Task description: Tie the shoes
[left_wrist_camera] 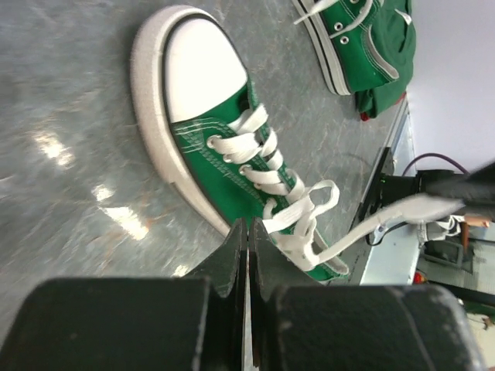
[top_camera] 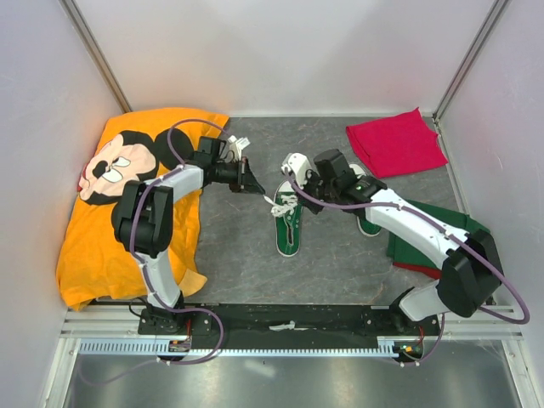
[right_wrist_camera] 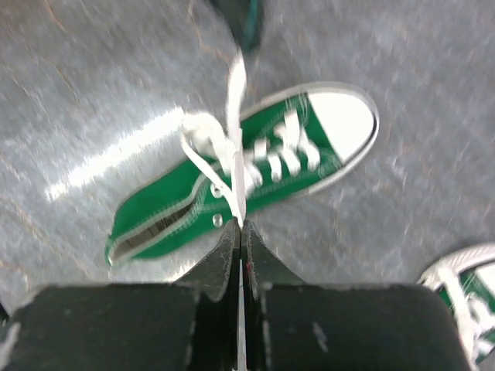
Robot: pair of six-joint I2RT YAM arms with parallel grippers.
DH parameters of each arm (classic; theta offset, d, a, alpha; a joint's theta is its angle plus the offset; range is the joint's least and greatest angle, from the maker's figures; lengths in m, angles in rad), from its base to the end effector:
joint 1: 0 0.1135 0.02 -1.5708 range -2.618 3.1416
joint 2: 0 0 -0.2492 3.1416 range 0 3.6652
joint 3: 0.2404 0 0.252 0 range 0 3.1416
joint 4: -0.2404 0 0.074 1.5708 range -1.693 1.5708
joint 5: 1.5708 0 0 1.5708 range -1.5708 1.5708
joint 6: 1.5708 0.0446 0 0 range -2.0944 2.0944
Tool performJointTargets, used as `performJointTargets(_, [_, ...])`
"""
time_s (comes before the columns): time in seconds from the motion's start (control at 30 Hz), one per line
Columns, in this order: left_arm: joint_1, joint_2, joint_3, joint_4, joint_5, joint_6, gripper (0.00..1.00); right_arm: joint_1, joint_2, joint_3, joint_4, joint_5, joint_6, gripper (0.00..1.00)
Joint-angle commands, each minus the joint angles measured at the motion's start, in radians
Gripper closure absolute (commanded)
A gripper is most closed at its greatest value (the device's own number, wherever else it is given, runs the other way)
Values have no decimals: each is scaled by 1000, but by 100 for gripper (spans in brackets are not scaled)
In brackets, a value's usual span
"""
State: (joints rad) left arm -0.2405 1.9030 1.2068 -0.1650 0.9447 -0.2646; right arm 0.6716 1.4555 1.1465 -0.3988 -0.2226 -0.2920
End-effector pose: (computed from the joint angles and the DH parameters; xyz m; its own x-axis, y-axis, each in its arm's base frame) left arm 0.3729 -0.1287 0.1622 -0.8817 0.0585 -0.4681 0.4369 0.4752 -0.7637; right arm 0.2538 0.2143 0.2674 -0.2749 -0.5772 -0.7690 -0.8535 0.5148 -0.0813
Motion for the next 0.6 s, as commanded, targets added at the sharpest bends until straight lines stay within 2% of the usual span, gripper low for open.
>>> performJointTargets(0.0, [50,-58,76,-166,13,178,98,-87,-17,-28,-164,-83,-1,100])
performJointTargets(0.3, [144,-110,83,-222,-84,261,99,-196,-116,-117,-264,-80,-36,100])
performJointTargets(0.57, [299,-128,117,-205,-179,263,99,-240,-139,-179,-296,-66,-53,100])
